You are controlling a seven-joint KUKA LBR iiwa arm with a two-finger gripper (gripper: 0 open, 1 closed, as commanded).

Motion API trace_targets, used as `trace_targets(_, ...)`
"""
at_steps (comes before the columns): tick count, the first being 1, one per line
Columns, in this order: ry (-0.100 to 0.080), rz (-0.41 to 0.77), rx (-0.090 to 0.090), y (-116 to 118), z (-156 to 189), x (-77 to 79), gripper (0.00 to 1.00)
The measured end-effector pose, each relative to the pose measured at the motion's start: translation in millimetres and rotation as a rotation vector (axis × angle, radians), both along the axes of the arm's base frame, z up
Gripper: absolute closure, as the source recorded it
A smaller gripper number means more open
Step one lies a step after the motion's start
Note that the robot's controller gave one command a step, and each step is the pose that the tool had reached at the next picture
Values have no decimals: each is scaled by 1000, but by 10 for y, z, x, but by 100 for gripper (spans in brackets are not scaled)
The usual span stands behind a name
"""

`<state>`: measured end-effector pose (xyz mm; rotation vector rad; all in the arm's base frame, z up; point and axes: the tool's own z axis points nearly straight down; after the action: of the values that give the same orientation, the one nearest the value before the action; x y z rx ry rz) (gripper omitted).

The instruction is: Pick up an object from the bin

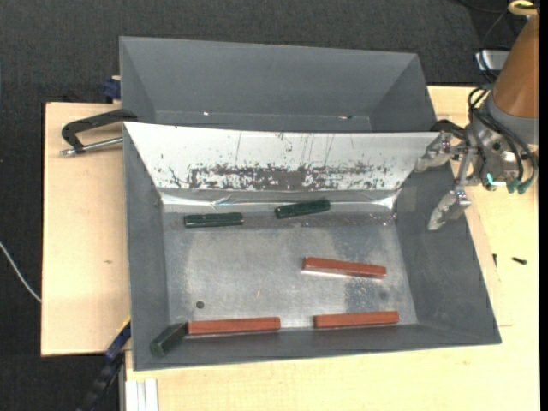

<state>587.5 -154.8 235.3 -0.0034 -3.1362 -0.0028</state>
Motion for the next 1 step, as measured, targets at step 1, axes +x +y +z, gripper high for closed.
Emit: trace_targets(1, -8, 2, -2, 8, 45, 17, 0)
